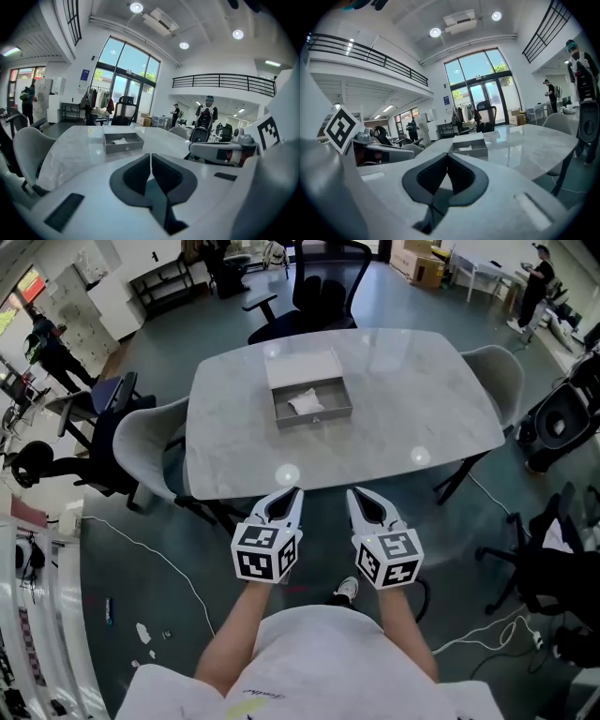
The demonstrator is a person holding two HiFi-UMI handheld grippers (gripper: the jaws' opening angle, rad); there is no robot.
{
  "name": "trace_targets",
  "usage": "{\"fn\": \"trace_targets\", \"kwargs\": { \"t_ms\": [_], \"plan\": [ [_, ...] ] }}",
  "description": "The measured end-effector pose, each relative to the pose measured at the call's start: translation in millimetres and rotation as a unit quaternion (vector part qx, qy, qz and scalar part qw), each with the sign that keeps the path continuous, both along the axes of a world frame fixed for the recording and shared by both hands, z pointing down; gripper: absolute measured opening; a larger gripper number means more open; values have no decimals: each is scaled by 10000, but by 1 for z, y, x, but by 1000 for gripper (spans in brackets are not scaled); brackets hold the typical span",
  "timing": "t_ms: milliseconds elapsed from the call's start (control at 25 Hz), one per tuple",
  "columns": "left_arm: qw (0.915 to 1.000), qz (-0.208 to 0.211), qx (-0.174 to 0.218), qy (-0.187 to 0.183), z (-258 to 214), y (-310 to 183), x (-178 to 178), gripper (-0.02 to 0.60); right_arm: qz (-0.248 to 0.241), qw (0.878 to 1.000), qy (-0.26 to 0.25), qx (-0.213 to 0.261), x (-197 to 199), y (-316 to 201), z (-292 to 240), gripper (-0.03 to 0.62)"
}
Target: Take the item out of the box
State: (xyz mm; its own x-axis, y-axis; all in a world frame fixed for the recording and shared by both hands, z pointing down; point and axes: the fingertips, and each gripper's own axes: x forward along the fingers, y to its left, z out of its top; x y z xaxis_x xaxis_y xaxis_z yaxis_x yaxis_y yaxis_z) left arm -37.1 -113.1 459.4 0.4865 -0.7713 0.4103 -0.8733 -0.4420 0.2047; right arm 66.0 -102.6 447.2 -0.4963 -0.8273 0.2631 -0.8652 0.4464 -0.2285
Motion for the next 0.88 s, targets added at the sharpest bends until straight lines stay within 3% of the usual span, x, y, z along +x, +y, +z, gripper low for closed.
{"fn": "trace_targets", "kwargs": {
  "t_ms": [400,880],
  "plan": [
    [9993,-326,-15,-193,-3,-38,50,18,-249,9996,-105,-43,56,-43,2,5],
    [9981,-564,-93,-240,3,-57,67,20,-498,9987,-121,-65,75,-69,7,5]
  ]
}}
